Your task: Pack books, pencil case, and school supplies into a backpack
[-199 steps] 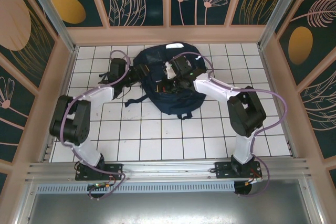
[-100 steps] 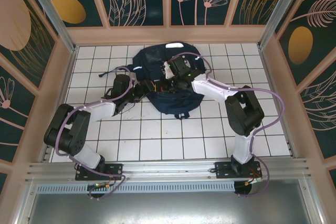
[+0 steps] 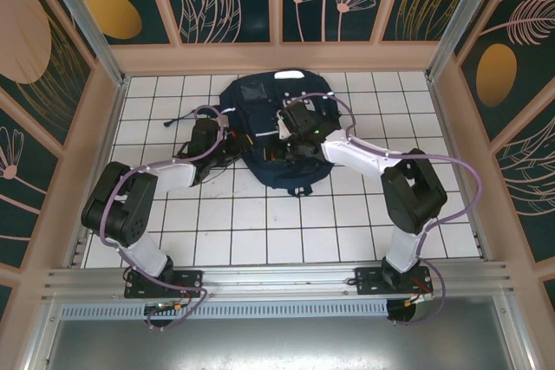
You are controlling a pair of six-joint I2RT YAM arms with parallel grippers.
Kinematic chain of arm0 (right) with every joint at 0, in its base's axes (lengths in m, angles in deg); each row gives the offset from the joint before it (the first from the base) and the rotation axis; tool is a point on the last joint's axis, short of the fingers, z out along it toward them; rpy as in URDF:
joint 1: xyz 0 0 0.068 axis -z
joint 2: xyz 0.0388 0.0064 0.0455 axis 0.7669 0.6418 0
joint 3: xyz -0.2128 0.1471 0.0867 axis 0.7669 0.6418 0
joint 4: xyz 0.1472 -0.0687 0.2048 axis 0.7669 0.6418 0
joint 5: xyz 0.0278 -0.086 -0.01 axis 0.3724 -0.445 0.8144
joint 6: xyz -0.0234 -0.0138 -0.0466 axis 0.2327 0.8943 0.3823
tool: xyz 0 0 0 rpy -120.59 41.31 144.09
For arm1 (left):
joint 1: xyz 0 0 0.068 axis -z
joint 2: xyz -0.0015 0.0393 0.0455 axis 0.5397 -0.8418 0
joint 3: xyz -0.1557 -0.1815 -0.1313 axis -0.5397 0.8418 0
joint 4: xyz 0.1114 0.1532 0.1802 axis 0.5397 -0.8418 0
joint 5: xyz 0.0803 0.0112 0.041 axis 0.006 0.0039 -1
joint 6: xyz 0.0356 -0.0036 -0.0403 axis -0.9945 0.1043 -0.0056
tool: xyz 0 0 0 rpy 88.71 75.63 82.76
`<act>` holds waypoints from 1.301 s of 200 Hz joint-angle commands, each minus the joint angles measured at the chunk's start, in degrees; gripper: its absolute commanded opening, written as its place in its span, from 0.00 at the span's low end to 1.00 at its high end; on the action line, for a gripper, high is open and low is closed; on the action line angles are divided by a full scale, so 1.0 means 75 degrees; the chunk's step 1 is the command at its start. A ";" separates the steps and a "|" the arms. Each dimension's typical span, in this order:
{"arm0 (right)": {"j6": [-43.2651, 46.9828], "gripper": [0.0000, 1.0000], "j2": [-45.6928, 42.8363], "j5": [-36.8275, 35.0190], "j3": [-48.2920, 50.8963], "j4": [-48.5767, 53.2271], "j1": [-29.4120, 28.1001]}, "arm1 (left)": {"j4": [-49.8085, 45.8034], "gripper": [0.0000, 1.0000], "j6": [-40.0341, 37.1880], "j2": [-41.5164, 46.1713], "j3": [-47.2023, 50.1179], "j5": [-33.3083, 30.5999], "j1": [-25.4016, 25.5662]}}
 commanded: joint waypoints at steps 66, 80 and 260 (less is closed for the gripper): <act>0.1398 0.00 -0.0437 -0.4916 0.0523 0.1565 0.2251 | -0.0480 0.00 -0.0984 0.0921 -0.0027 -0.0101 -0.0472; 0.1504 0.00 -0.0425 -0.5133 0.0449 0.1500 0.2592 | -0.0648 0.00 -0.1089 0.1006 -0.0029 -0.0209 -0.0551; -0.1274 0.00 0.0008 0.2766 0.1122 -0.4118 0.0416 | -0.4368 0.99 -0.2248 0.1838 -0.1916 -0.1240 -0.0621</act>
